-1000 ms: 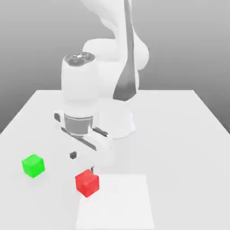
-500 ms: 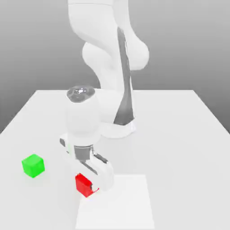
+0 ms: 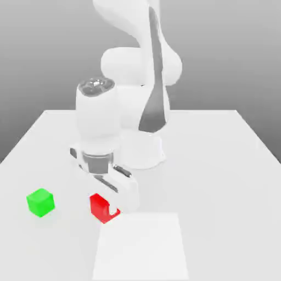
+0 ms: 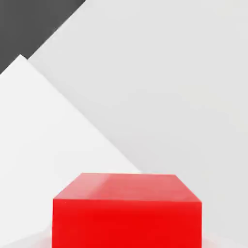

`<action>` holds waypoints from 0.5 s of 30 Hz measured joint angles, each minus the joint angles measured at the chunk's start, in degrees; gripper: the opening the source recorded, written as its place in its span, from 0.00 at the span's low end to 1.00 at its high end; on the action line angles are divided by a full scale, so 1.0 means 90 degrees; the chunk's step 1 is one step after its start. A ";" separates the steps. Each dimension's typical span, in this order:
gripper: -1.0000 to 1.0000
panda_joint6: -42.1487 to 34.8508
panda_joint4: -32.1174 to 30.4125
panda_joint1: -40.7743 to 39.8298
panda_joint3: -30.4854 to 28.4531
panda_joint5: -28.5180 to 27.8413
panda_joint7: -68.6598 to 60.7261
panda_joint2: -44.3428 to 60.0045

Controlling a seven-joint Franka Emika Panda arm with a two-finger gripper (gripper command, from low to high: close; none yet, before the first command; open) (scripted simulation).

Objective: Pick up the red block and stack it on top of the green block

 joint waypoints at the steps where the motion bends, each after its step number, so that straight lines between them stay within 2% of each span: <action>1: 0.00 -0.0056 0.0007 -0.0062 -0.0146 -0.0019 0.0280 -0.0044; 3: 0.00 -0.0159 0.0027 -0.0569 -0.0365 -0.0054 0.0885 -0.0120; 15: 0.00 -0.0709 0.0166 -0.2149 -0.1094 -0.0173 0.4672 -0.0547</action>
